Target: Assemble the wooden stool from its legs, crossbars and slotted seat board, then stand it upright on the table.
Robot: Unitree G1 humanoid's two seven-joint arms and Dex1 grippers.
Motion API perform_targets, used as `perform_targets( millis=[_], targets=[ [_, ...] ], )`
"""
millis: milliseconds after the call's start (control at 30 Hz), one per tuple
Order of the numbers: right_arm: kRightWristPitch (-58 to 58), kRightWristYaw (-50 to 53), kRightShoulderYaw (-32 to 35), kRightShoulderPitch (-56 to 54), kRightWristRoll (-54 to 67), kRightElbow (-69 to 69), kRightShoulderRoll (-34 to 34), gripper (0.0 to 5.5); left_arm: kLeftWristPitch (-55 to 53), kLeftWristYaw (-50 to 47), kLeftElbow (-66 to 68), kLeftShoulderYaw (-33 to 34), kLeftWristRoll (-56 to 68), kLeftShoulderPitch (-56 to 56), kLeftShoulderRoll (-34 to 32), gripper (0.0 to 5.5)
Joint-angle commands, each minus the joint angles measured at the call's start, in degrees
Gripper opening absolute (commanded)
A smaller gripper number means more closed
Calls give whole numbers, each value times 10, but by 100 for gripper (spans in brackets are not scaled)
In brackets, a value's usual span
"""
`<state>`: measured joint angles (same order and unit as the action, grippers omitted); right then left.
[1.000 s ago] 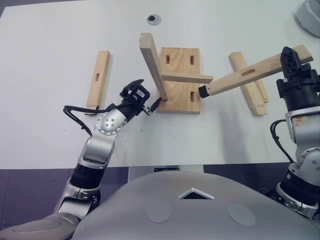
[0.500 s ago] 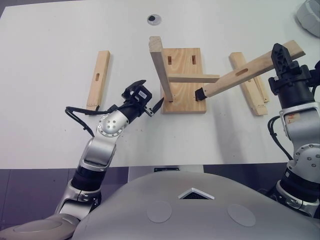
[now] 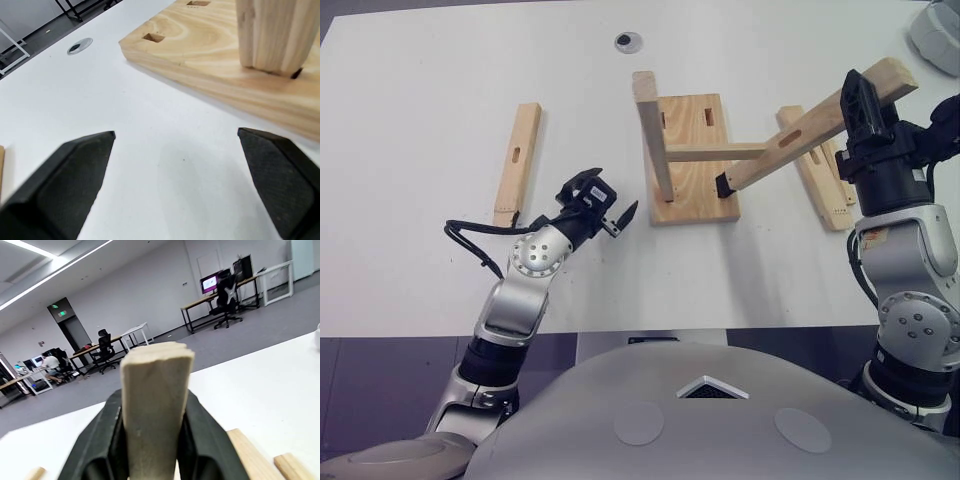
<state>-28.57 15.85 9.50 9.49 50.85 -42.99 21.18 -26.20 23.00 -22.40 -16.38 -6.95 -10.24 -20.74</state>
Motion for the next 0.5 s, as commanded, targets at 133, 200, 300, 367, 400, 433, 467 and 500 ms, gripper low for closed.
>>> perform_targets(
  millis=[133, 200, 300, 367, 400, 433, 467, 500],
  targets=[
    [-86, 51, -22, -28, -39, 15, 2, 102, -39, -21, 34, -3, -8, 33, 20, 452],
    [-116, 66, -21, -42, -25, 30, -1, 102, -40, -20, 36, -7, -9, 45, 24, 452],
    [-165, 74, -14, -74, -12, 52, 12, 102, -41, -21, 36, -8, -9, 57, 31, 452],
    [-181, 60, -16, -93, -29, 62, 35, 102, -34, -22, 46, -6, -7, 65, 36, 452],
    [-184, 45, -27, -94, -50, 63, 52, 102, -26, -21, 55, -1, -1, 74, 41, 452],
    [-182, 31, -43, -92, -73, 60, 69, 102, -21, -20, 62, 5, 4, 84, 44, 452],
    [-180, 24, -54, -89, -87, 57, 74, 105, -17, -19, 68, 15, 9, 92, 44, 452],
    [-176, 18, -64, -85, -99, 54, 77, 108, -15, -18, 72, 24, 13, 98, 42, 452]
  ],
)
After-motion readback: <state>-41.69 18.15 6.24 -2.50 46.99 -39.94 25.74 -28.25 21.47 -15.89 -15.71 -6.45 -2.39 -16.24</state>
